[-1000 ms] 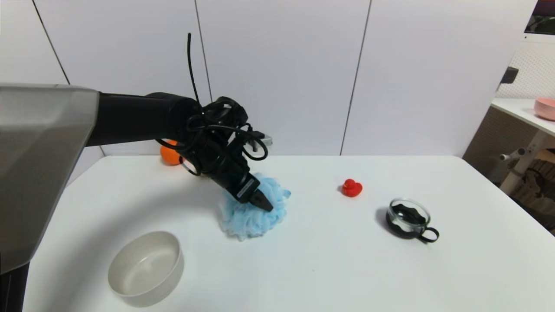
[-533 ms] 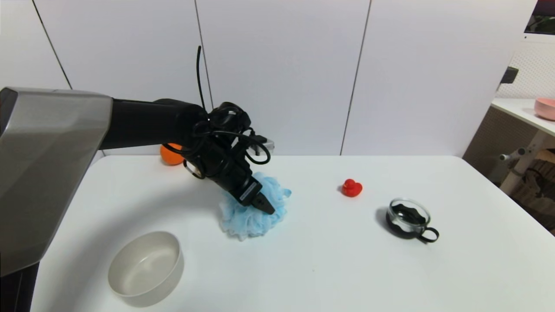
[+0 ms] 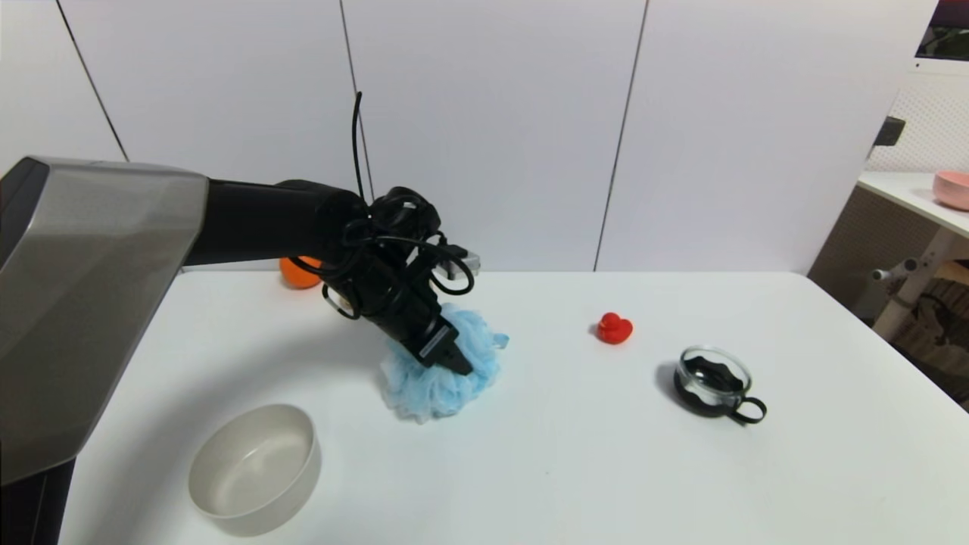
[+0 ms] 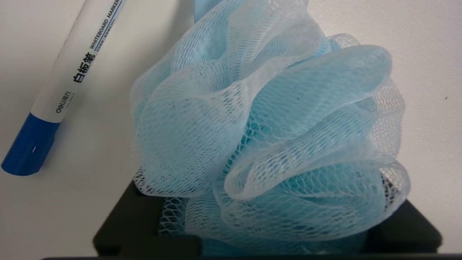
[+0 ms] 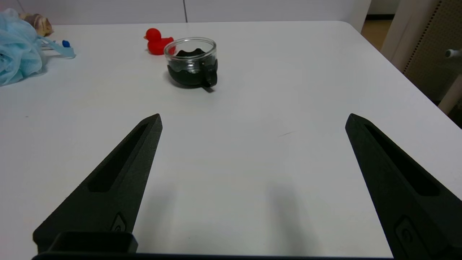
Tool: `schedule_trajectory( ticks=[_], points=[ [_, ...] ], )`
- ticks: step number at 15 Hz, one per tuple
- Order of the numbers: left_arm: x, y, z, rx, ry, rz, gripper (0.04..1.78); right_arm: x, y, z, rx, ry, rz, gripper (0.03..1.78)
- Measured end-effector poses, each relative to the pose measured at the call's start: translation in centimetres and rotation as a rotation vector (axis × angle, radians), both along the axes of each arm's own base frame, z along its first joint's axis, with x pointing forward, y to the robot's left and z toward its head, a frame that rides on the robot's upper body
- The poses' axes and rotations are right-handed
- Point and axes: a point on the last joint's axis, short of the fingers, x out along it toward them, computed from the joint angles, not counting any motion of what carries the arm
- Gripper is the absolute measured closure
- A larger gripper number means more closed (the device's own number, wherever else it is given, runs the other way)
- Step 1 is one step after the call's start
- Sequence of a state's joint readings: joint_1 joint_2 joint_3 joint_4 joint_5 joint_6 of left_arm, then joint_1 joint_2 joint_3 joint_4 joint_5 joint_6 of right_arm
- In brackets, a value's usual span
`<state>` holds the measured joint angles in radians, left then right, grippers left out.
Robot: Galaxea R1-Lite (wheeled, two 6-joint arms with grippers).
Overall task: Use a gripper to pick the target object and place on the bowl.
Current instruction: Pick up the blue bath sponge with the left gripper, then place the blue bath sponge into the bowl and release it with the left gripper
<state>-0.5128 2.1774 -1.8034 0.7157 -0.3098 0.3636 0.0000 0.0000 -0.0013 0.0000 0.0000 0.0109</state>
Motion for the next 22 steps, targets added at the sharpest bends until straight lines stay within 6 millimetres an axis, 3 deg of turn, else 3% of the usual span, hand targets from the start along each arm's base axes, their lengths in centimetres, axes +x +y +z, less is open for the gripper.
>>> schedule_trajectory(
  ticks=[5,8,12,16,22],
  points=[
    [-0.1,0.1,0.2,-0.002,-0.003,0.001,1.19,0.0,0.0,0.0,0.0,0.0,0.0,0.06],
    [-0.4,0.2,0.8,-0.006,-0.012,-0.003,1.21,0.0,0.0,0.0,0.0,0.0,0.0,0.06],
    [-1.9,1.2,3.1,-0.008,-0.018,-0.001,1.26,0.0,0.0,0.0,0.0,0.0,0.0,0.06],
    [-4.0,3.8,6.3,-0.024,-0.053,0.035,1.28,0.0,0.0,0.0,0.0,0.0,0.0,0.06],
    [-8.7,9.4,9.8,-0.049,-0.112,0.135,1.3,0.0,0.0,0.0,0.0,0.0,0.0,0.06]
  ],
)
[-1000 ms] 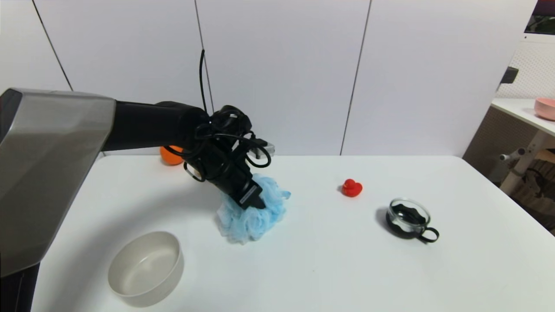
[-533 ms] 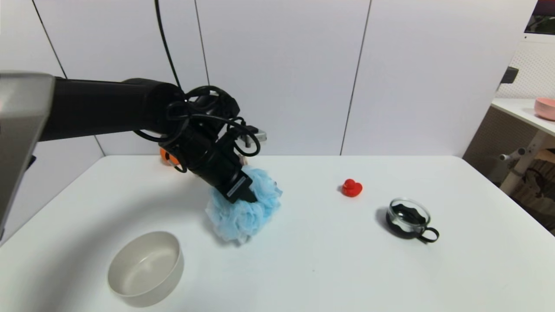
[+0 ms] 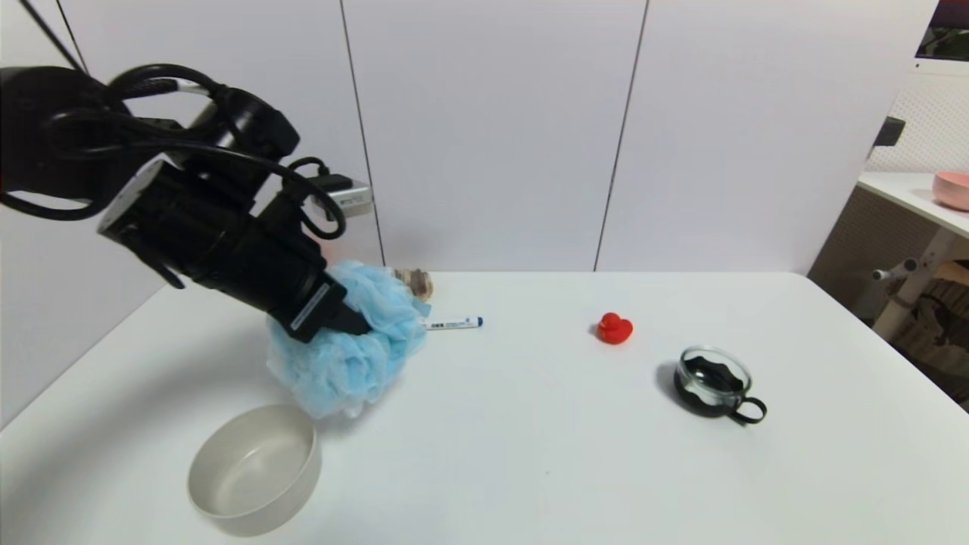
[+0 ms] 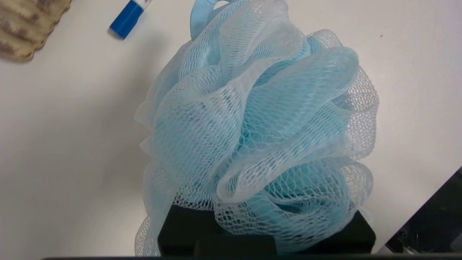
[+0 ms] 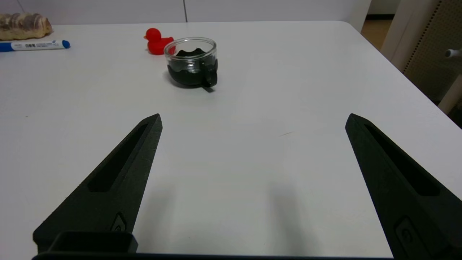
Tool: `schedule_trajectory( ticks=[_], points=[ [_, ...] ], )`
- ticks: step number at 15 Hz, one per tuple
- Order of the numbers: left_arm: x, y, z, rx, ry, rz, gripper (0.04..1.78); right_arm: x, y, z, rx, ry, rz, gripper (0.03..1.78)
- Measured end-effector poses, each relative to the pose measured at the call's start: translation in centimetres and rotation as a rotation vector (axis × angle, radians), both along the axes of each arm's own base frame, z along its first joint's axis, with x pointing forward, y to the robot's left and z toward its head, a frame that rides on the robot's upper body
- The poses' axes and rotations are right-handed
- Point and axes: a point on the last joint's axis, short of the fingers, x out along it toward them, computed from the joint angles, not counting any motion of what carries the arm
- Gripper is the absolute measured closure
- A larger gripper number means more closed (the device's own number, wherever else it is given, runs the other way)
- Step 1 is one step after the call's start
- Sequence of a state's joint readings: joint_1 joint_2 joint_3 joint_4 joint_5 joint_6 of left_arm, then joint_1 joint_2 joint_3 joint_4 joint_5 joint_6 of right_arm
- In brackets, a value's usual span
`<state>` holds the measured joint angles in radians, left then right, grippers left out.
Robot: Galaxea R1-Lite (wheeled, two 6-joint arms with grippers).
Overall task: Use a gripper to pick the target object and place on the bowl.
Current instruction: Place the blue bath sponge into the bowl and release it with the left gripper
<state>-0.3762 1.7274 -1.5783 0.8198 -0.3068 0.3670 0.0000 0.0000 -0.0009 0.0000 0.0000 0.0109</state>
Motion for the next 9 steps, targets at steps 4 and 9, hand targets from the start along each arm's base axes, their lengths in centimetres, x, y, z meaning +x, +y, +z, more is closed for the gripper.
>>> schedule_trajectory(
  ticks=[4,9],
  points=[
    [-3.9,3.4,0.9,-0.008,-0.021,0.071,1.31,0.0,0.0,0.0,0.0,0.0,0.0,0.06],
    [-7.6,5.7,-0.7,0.005,0.018,0.132,1.32,0.0,0.0,0.0,-0.001,0.0,0.0,0.06]
  ],
)
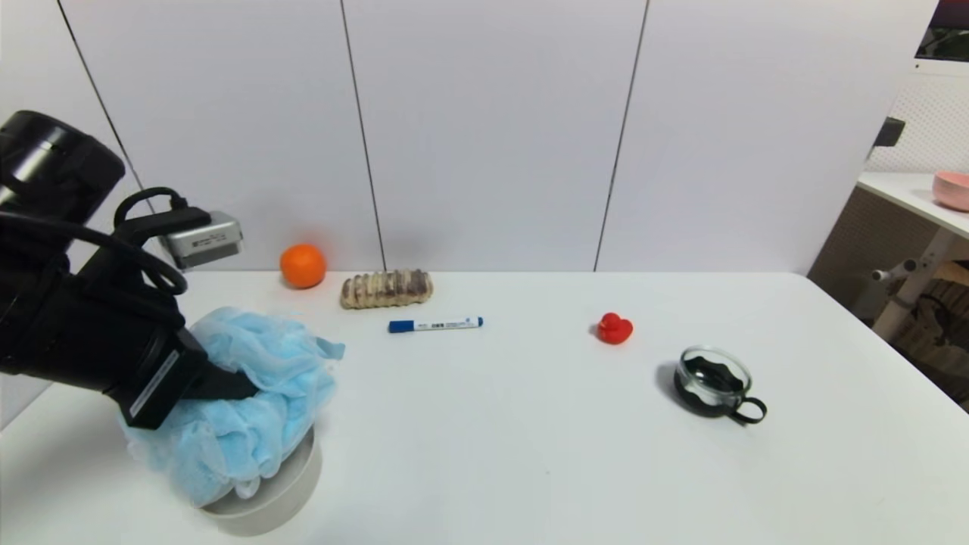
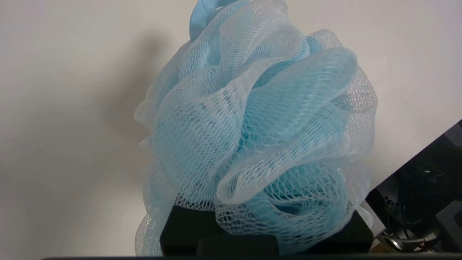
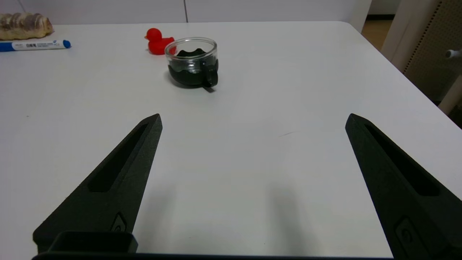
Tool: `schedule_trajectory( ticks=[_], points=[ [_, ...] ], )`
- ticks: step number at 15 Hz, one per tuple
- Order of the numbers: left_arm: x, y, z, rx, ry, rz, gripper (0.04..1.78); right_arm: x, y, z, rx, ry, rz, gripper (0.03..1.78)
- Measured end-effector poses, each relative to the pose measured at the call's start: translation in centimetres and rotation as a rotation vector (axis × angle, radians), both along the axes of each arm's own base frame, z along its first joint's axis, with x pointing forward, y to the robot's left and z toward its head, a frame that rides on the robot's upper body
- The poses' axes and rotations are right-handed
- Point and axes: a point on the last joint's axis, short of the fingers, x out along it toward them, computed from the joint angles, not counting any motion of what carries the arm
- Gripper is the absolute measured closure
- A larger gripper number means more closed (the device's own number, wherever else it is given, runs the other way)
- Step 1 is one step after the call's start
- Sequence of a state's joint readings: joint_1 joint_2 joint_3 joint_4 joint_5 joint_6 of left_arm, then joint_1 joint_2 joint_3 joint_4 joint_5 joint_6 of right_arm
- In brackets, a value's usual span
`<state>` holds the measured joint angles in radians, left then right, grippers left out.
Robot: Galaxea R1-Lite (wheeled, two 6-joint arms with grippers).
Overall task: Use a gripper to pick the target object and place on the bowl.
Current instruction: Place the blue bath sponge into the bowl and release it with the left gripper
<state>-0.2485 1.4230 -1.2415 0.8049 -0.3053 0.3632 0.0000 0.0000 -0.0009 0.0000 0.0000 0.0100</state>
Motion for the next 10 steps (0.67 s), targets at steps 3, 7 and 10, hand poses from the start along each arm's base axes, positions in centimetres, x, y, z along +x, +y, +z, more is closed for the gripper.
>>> schedule_trajectory(
  ticks=[3,7,10],
  points=[
    [-0.4,0.3,-0.9,-0.001,-0.003,0.008,1.32,0.0,0.0,0.0,0.0,0.0,0.0,0.06],
    [-0.1,0.2,-1.7,0.004,0.014,0.01,1.33,0.0,0.0,0.0,0.001,0.0,0.0,0.06],
    [0.3,0.2,-2.1,0.008,0.034,0.014,1.34,0.0,0.0,0.0,0.001,0.0,0.0,0.06]
  ],
)
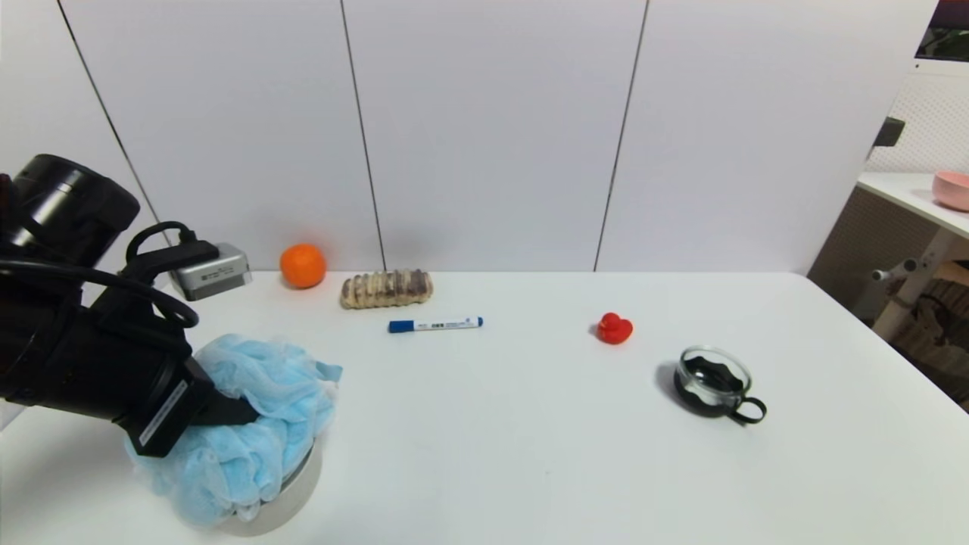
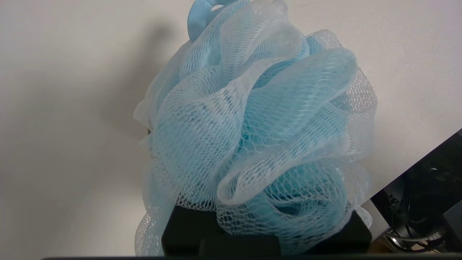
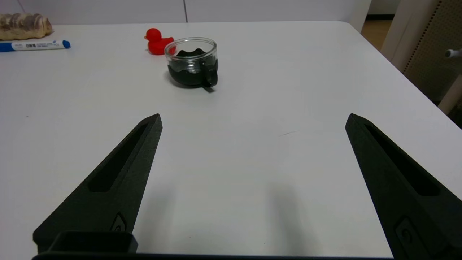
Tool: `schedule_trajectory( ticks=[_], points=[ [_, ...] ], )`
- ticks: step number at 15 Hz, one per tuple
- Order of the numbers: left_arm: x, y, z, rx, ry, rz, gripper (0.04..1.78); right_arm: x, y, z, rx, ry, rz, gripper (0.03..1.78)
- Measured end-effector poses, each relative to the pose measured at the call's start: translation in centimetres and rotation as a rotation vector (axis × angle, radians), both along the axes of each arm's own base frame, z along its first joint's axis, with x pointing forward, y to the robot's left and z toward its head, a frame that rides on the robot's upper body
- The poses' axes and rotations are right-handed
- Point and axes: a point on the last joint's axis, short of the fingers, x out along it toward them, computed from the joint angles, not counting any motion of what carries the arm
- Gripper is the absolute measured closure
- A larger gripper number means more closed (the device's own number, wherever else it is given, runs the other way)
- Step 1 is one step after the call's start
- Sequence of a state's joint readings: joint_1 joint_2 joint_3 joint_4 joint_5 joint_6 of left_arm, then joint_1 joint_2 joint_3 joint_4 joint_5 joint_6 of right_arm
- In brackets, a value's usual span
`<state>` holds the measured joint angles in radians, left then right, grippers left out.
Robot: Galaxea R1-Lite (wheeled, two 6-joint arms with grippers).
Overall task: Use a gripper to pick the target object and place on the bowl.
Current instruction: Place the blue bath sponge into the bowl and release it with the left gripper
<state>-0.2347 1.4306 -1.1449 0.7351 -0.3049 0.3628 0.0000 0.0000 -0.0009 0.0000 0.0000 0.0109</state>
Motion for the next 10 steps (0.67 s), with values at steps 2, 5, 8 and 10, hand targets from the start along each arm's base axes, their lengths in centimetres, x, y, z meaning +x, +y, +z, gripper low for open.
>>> schedule_trajectory(
  ticks=[2,5,8,10],
  points=[
    [0.21,0.1,-0.14,0.001,0.005,0.007,1.34,0.0,0.0,0.0,0.0,0.0,0.0,0.06],
    [0.56,0.24,-0.41,-0.002,-0.004,0.02,1.34,0.0,0.0,0.0,-0.001,0.0,0.0,0.06],
    [0.78,0.24,-0.83,-0.006,-0.006,0.027,1.34,0.0,0.0,0.0,0.0,0.0,0.0,0.06],
    [0.79,0.24,-0.94,-0.004,-0.003,0.028,1.22,0.0,0.0,0.0,0.0,0.0,0.0,0.06]
  ],
)
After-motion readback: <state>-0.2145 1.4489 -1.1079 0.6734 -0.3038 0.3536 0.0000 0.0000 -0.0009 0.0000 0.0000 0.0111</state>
